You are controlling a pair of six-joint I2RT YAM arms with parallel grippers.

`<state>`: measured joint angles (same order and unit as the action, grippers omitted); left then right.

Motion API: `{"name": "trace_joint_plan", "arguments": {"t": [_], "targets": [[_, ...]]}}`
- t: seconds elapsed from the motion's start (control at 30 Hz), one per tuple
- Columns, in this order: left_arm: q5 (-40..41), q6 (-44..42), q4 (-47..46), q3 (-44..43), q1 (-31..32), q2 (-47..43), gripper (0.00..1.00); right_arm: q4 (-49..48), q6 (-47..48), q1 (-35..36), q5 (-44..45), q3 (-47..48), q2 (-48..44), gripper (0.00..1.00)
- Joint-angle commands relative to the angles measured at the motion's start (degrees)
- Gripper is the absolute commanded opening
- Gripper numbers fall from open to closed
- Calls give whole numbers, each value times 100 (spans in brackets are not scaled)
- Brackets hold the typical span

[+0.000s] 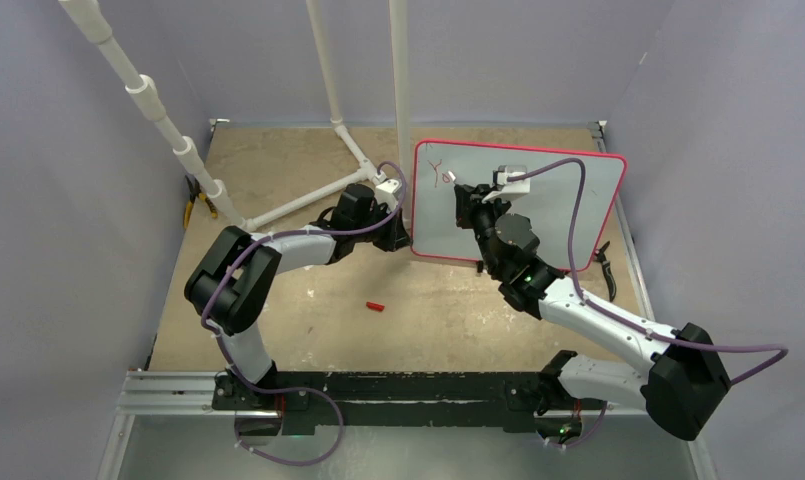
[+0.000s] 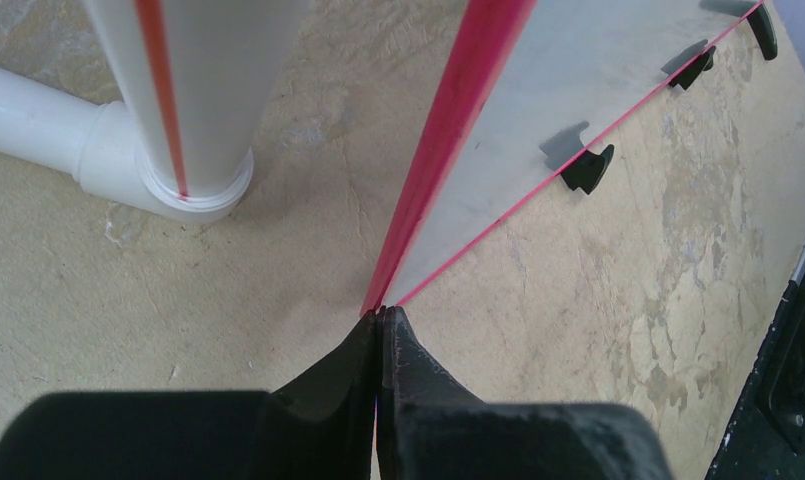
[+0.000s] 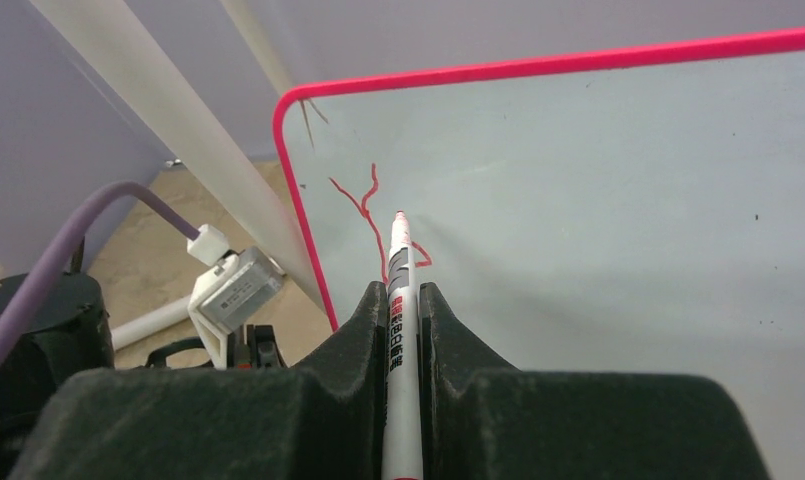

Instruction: Write a sentence on the whiteboard

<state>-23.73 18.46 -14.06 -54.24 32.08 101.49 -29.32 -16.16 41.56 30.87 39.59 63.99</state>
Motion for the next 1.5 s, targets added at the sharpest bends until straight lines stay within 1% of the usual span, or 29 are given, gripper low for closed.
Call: {"name": "trace_joint_plan", "arguments": {"t": [0.0,0.37,0.9,1.47], "targets": [[0,15,-129,-223,44,46,0,-56,-21,-19,243,-40,41,0],[-11,6,-123,-219,53,28,0,-26,-10,-25,471,-37,219,0],[-26,9,-123,-234,53,28,0,307,-254,-25,472,-356,34,0],[-16,-15,-115,-229,62,29,0,-65,196,-34,666,113,168,0]]}}
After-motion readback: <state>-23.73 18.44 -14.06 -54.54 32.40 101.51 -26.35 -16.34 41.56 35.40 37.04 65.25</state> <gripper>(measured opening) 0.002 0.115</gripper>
